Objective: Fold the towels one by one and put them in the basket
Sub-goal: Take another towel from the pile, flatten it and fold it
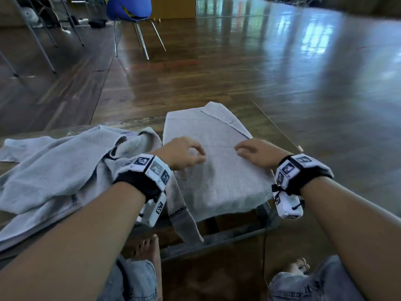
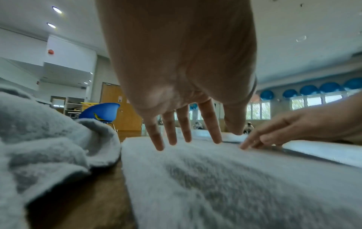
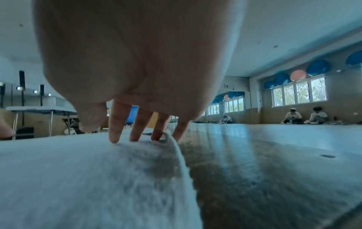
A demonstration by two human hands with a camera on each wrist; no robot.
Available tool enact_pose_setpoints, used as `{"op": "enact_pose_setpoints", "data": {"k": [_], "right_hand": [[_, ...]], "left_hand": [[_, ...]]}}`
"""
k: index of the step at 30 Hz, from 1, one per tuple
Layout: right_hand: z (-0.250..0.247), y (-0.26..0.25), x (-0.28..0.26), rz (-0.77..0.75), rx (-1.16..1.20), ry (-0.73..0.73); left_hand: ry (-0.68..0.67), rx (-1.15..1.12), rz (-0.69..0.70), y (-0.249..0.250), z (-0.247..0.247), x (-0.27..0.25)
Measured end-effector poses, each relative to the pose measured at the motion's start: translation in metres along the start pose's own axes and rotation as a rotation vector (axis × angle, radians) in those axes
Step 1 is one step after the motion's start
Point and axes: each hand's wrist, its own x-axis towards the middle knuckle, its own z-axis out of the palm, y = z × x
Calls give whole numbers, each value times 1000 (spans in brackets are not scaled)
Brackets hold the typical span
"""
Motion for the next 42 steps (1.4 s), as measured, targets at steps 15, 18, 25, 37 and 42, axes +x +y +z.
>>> {"op": "enact_pose_setpoints", "data": {"k": [15,18,25,37,42], "right_hand": [[-16,-13,129,93,-205,9],[-29,1,152,376,-305,89],[-29,11,185,203,-247,17],[-44,44,178,149,-208,29],[-51,48,222,222,-286,40]], "left_hand": [[-108,27,-87,-35,8,46],[-133,29,-72,-36,7,48],[-161,18,-78,-34,6,48],[-125,23,-85,-29,7,41],[-137,-2,-67,-37,10,44]]}}
